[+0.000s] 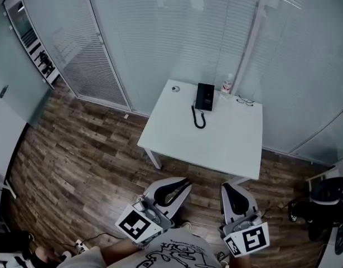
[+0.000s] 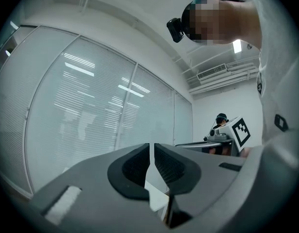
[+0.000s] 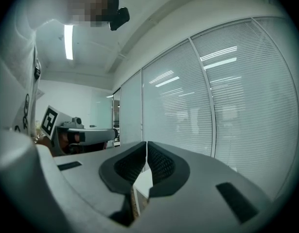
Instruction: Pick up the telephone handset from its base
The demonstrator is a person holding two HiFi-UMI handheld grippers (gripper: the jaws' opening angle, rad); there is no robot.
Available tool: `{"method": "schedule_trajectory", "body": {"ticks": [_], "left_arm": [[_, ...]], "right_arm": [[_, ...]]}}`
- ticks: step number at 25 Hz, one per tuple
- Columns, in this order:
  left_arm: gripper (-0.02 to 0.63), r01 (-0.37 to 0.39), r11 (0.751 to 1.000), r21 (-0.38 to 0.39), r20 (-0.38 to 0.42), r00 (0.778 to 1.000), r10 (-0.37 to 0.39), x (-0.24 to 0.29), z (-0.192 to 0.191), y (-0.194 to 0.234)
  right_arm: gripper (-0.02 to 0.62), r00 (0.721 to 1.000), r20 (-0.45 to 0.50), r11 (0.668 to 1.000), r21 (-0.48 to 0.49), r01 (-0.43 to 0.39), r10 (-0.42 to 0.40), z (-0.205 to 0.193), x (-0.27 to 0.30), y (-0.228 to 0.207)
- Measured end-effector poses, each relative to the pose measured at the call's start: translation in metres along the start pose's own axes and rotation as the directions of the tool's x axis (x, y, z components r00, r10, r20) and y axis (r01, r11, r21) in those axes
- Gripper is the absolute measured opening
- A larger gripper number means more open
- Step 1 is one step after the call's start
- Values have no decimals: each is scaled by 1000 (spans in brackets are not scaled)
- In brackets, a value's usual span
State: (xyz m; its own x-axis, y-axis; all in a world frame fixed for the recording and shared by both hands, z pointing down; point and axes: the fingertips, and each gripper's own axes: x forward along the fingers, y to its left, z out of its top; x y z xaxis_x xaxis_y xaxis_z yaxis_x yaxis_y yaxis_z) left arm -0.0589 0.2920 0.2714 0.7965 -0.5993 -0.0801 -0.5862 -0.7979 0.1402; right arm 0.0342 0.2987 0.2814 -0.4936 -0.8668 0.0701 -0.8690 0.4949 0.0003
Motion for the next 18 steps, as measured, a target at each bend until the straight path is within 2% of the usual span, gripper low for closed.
{"method": "schedule_trajectory", "body": {"ticks": [11,18], "left_arm": [[29,4,1000,6,30,1000,-4,13,25,111],[29,17,1000,-9,2,1000,-17,12,19,153]], "right_arm": [[6,1000,18,1000,-24,3,-2,24,113,1],[6,1000,7,1000,-14,26,-26,20,148,5]]}}
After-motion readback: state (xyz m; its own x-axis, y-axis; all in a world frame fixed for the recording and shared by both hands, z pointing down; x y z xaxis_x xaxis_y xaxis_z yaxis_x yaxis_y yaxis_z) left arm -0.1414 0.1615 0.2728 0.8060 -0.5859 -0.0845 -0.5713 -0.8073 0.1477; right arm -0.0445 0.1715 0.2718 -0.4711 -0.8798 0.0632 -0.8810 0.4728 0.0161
